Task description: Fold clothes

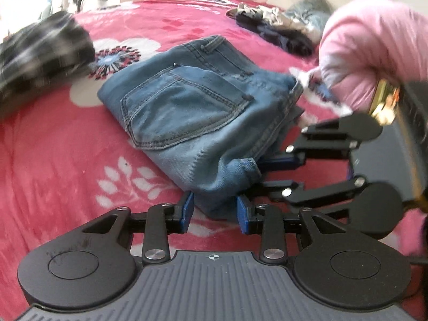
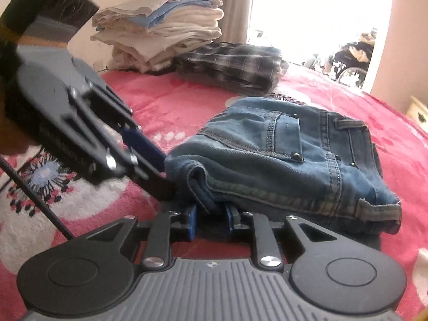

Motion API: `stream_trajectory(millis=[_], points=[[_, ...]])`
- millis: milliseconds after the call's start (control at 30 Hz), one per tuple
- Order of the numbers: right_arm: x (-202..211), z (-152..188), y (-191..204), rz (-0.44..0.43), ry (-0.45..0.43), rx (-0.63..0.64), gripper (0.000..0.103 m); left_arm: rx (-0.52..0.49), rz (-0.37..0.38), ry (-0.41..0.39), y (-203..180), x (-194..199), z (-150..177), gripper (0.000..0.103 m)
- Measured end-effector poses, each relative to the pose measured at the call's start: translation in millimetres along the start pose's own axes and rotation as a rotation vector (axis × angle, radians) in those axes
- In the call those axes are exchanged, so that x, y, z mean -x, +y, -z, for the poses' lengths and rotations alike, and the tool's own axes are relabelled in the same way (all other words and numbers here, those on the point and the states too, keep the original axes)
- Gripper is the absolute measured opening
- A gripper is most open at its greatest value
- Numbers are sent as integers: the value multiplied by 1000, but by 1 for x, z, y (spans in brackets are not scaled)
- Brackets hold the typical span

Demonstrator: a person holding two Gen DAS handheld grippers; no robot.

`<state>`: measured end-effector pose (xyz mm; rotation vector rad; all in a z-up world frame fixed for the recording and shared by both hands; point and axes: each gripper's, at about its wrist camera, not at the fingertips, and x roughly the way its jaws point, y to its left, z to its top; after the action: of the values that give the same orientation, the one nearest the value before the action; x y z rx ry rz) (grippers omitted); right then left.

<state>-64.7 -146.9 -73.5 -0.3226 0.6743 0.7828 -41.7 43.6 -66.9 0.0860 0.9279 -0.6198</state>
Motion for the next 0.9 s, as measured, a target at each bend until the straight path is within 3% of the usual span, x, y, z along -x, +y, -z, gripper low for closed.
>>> stream_trajectory(millis=[67,200,333,400,600,667,800,900], points=[[4,0,-15,-44,1,-104,30,-17,-25,1,-4,-5,2,34],[13,8,-51,-160,12,-378,33,-11,-71,-20,-12,-11,4,34],[16,28,-100,-346,-19,-856,43,12,-96,-40,-15,-11,6,34],[8,37,-114,-406,5,-1025,43,11,-109,-48,-17,-10,7,34],[-24,49,-118,-496,58,-1299,43,0,-146,-67,-25,-7,8,34],[-32,53,-116,-502,68,-1356,36,11,-148,-69,-26,-5,8,34],[-31,48,-112,-475,36,-1332,17,25,-156,-76,-27,-6,7,34],[-24,43,-112,-480,7,-1331,14,31,-174,-99,-31,-7,7,35]])
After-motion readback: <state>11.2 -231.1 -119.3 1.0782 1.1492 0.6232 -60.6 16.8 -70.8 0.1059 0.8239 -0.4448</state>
